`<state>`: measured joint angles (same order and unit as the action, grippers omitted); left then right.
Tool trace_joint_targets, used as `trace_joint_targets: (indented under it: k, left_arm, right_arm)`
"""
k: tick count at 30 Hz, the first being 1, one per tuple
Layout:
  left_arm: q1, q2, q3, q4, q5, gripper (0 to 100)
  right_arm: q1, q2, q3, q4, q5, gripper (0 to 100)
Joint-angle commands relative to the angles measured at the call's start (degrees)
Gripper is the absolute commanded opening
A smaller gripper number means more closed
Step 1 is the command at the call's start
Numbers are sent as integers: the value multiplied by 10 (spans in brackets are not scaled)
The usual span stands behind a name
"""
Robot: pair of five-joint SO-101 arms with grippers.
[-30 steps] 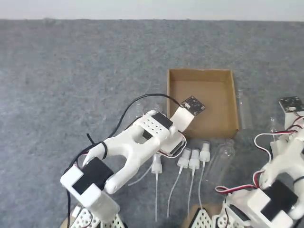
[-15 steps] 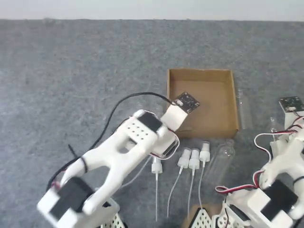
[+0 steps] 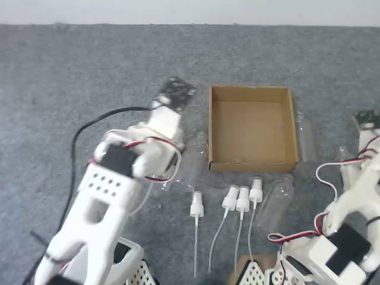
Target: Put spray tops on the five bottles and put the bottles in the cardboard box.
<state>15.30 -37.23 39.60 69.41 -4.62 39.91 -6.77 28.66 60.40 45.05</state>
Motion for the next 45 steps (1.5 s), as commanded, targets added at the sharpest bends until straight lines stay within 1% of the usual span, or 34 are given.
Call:
trace_joint_targets:
  k: [1, 3, 5, 9, 14, 17, 20, 24, 28, 31, 35, 37, 41, 45]
  left_arm:
    - [-55, -78, 22, 12, -15, 83]
    - [-70, -90, 46, 9, -22, 83]
    - [-79, -100, 65, 9, -22, 83]
    - [-96, -127, 96, 9, -21, 85]
    - [-94, -172, 139, -3, -21, 86]
    - [-97, -194, 169, -26, -22, 87]
    - [-97, -206, 180, -30, -23, 87]
    - [-96, -205, 182, -31, -24, 87]
    - [-94, -205, 182, -31, -24, 87]
    - [-96, -207, 182, -31, -24, 87]
    - [-96, -208, 182, -31, -24, 87]
    - [-96, -208, 183, -31, -24, 87]
    - [-97, -208, 183, -30, -24, 87]
    - [-97, -208, 183, -30, -24, 87]
  right_arm:
    - [-24, -33, -81, 33, -12, 262]
    - [-46, -29, -98, 37, -12, 240]
    - [-62, -10, -120, 43, -12, 240]
    - [-86, 74, -164, 80, -13, 286]
    - [-84, 182, -215, 91, -53, 293]
    - [-87, 215, -221, 91, -62, 293]
    - [-87, 234, -221, 90, -62, 292]
    - [-84, 235, -222, 100, -62, 293]
    - [-99, 204, -225, 107, -62, 294]
    - [-109, 165, -240, 143, -84, 295]
    - [-133, 109, -256, 218, -93, 295]
    - [-139, 94, -253, 235, -94, 295]
    - [-123, 92, -216, 220, -94, 294]
    - [-80, 91, -145, 149, -94, 294]
